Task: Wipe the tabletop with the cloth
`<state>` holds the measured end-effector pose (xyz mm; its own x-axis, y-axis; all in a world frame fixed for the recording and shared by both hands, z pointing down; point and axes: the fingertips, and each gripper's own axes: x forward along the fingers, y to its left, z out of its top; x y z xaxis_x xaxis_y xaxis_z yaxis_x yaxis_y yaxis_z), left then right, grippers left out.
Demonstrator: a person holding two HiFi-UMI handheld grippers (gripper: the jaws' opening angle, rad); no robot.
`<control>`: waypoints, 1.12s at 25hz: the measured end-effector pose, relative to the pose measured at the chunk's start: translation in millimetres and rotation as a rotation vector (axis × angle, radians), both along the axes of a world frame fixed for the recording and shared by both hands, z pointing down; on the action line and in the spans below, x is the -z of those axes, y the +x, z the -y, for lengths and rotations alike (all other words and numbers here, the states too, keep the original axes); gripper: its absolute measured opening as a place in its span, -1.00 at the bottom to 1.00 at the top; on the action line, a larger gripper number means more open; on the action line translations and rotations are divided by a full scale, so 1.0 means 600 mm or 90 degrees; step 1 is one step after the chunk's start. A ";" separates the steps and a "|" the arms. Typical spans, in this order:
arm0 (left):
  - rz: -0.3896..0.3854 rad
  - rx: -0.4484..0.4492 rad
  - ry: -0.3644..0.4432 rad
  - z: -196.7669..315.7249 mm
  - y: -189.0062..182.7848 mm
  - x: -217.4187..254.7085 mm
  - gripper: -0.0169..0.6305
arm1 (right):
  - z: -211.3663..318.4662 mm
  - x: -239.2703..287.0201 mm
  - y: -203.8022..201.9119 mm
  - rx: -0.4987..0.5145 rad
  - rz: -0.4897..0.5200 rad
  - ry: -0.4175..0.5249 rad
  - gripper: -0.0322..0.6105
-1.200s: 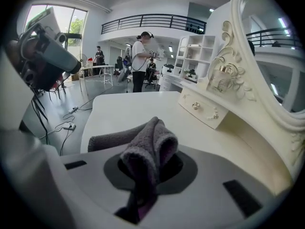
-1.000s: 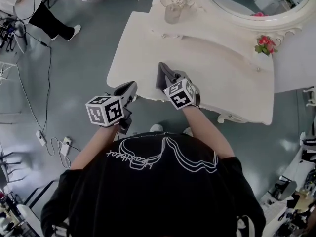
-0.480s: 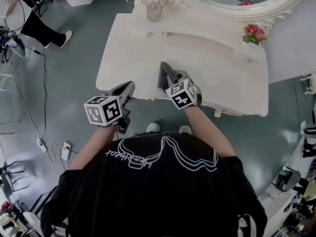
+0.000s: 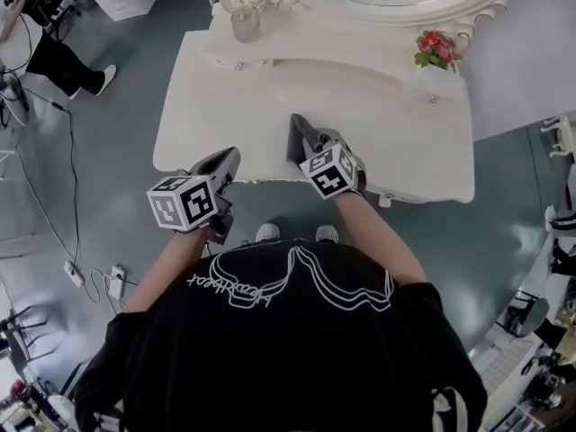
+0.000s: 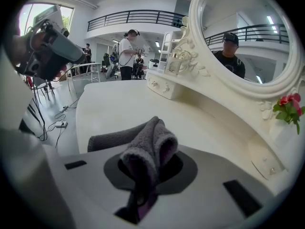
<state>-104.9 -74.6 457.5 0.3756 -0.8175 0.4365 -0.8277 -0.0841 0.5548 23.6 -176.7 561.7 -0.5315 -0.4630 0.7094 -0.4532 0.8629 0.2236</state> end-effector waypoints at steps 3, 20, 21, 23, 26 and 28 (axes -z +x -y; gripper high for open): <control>-0.003 -0.001 0.000 0.008 0.024 -0.001 -0.93 | 0.010 -0.001 0.036 -0.010 -0.005 -0.003 -0.74; -0.004 -0.019 0.001 0.049 0.154 0.010 -0.93 | 0.049 0.005 0.198 -0.055 -0.002 -0.009 -0.74; -0.003 -0.021 0.001 0.051 0.160 0.011 -0.93 | 0.050 0.005 0.208 -0.059 -0.002 -0.009 -0.74; -0.001 -0.026 0.000 0.054 0.175 0.011 -0.93 | 0.055 0.005 0.228 -0.069 -0.002 -0.010 -0.74; 0.001 -0.035 -0.001 0.060 0.197 0.011 -0.93 | 0.061 0.005 0.257 -0.082 0.001 -0.008 -0.74; 0.000 -0.040 0.000 0.063 0.212 0.011 -0.93 | 0.063 0.004 0.275 -0.089 0.002 -0.008 -0.74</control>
